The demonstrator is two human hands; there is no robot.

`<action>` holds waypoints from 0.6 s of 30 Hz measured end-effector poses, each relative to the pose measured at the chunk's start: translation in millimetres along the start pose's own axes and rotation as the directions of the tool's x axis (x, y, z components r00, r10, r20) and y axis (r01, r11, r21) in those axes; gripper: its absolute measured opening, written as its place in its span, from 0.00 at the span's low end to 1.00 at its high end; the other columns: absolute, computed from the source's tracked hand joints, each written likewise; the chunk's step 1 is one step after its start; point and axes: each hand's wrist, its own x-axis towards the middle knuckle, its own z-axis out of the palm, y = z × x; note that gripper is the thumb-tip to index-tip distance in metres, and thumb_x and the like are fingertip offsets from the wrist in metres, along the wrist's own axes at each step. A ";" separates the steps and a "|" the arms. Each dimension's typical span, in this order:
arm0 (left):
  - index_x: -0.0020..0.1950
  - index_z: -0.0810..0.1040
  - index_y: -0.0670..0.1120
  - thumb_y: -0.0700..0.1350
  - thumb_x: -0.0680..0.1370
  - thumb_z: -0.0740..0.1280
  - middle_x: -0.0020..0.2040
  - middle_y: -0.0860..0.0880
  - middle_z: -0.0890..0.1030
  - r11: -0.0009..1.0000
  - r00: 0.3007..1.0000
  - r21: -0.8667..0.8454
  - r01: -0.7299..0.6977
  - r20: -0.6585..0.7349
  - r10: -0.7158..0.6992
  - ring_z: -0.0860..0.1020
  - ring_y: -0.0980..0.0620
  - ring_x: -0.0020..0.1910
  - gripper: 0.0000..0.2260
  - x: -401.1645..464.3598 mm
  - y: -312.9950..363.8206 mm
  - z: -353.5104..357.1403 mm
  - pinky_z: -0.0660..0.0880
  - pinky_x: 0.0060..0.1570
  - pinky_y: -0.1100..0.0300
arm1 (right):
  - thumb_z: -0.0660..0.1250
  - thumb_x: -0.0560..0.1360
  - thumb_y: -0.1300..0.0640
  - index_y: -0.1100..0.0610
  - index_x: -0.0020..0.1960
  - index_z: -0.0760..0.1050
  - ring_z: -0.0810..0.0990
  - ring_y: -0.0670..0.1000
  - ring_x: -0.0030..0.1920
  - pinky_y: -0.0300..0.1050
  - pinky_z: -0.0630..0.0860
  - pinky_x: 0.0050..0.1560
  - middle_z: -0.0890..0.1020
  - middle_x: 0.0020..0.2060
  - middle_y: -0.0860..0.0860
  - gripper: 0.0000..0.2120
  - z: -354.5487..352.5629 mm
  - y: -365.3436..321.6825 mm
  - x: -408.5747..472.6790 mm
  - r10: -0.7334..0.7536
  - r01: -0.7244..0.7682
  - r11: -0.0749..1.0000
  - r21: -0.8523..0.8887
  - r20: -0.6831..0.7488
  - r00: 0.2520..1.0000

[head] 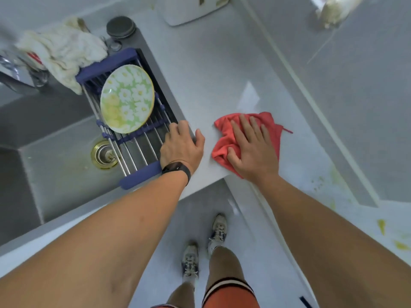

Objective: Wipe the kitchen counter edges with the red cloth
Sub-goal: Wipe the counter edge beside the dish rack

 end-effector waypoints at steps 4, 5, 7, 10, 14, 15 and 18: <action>0.61 0.70 0.45 0.59 0.81 0.57 0.56 0.42 0.73 1.000 1.000 -0.016 -0.005 0.001 0.005 0.78 0.38 0.51 0.18 -2.7 -3.7 1.6 0.74 0.41 0.45 | 0.56 0.77 0.41 0.51 0.83 0.60 0.55 0.58 0.82 0.62 0.53 0.80 0.59 0.83 0.53 0.36 4.1 2.9 -33.0 0.025 -0.025 1.000 -0.005 -0.018 1.000; 0.61 0.70 0.45 0.59 0.81 0.57 0.56 0.42 0.73 1.000 1.000 -0.024 -0.013 -0.004 0.013 0.78 0.38 0.52 0.18 -3.9 -4.5 2.6 0.73 0.40 0.46 | 0.56 0.76 0.41 0.50 0.82 0.61 0.55 0.58 0.82 0.62 0.53 0.80 0.59 0.83 0.53 0.36 4.7 3.7 -34.0 0.032 -0.032 0.999 -0.011 -0.021 0.999; 0.61 0.70 0.45 0.58 0.82 0.57 0.56 0.42 0.73 0.999 0.999 -0.026 -0.031 -0.021 0.030 0.77 0.38 0.52 0.18 -2.2 -4.9 5.0 0.70 0.39 0.47 | 0.56 0.76 0.40 0.50 0.82 0.61 0.56 0.58 0.82 0.62 0.52 0.80 0.59 0.83 0.53 0.36 5.6 5.8 -26.9 0.044 -0.045 0.999 -0.019 -0.018 0.999; 0.61 0.70 0.44 0.58 0.82 0.57 0.56 0.42 0.73 0.999 0.999 -0.013 -0.032 -0.027 0.032 0.77 0.38 0.51 0.18 -1.1 -5.5 6.3 0.69 0.38 0.48 | 0.56 0.76 0.40 0.49 0.83 0.59 0.55 0.58 0.83 0.62 0.50 0.81 0.59 0.83 0.53 0.37 5.1 9.0 -8.4 0.052 -0.052 0.998 -0.020 0.000 0.999; 0.62 0.70 0.44 0.59 0.81 0.56 0.56 0.42 0.73 0.999 0.999 -0.002 -0.036 -0.026 0.036 0.78 0.38 0.50 0.20 -1.2 -5.0 7.5 0.74 0.38 0.46 | 0.57 0.76 0.40 0.49 0.83 0.59 0.55 0.58 0.82 0.61 0.49 0.81 0.58 0.83 0.53 0.37 3.8 15.3 36.5 0.044 -0.044 0.999 -0.016 0.012 0.999; 0.62 0.70 0.44 0.59 0.81 0.56 0.56 0.42 0.73 0.999 0.999 0.000 -0.038 -0.034 0.038 0.78 0.38 0.50 0.20 -0.5 -5.2 8.4 0.75 0.38 0.45 | 0.57 0.76 0.40 0.49 0.83 0.58 0.54 0.58 0.82 0.60 0.49 0.81 0.58 0.83 0.53 0.36 3.2 16.0 51.7 0.045 -0.044 0.999 -0.020 0.017 0.999; 0.62 0.71 0.44 0.58 0.81 0.56 0.56 0.42 0.73 0.999 0.997 0.001 -0.039 -0.060 0.039 0.78 0.37 0.49 0.20 -0.5 -4.7 8.7 0.75 0.37 0.45 | 0.55 0.77 0.39 0.49 0.83 0.57 0.55 0.58 0.82 0.59 0.49 0.81 0.58 0.83 0.52 0.36 -1.0 17.1 94.6 0.050 -0.049 0.998 -0.030 0.016 0.999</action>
